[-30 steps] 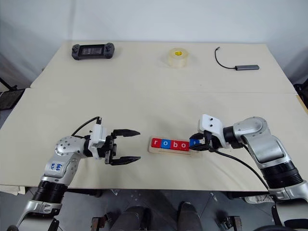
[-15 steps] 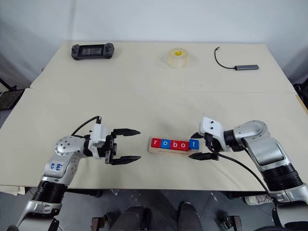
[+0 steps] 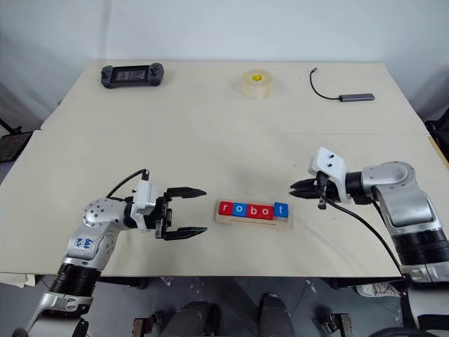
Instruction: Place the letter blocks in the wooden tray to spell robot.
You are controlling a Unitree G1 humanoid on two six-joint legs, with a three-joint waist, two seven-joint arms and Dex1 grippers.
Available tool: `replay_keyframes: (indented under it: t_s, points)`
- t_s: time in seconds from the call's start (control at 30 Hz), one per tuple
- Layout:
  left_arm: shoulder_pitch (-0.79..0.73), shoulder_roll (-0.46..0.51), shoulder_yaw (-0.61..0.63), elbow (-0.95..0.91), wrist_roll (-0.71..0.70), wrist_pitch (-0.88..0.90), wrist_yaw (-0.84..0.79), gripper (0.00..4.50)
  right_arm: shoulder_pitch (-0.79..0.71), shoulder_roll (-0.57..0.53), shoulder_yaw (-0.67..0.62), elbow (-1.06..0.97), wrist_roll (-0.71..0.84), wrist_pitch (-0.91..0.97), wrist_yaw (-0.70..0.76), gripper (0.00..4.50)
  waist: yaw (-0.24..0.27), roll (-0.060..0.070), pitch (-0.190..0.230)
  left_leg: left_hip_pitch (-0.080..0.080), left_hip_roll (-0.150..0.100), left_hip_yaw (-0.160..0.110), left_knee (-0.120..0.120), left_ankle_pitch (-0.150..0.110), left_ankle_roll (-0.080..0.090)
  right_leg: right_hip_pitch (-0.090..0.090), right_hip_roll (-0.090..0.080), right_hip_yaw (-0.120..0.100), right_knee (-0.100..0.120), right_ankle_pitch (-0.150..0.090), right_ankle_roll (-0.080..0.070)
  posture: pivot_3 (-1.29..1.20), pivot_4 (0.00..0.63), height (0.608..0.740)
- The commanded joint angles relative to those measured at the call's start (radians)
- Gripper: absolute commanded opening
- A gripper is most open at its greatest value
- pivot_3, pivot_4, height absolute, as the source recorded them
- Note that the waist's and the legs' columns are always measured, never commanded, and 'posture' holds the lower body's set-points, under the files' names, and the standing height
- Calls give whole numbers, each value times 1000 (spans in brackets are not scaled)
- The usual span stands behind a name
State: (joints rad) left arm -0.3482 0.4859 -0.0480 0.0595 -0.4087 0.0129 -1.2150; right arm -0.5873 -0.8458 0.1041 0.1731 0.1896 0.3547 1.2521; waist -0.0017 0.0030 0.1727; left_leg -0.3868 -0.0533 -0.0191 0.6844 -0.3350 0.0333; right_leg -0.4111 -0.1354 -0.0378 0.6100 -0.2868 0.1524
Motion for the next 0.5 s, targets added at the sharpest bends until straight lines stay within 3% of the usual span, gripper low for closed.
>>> replay_keyframes:
  t_s: [0.03,0.5]
  points:
    - [-7,3,2,-12,-3,-7,0,4500,-16,19,34,40,-37,-42,0,48,1,0,0,0,0,0,0,0,0,0,0,0,0,0,0,0,150,740]
    - [-5,1,1,-19,-2,-4,9,4500,38,33,47,-91,7,7,63,48,3,0,0,0,-1,0,0,0,0,0,0,0,0,0,0,0,150,740]
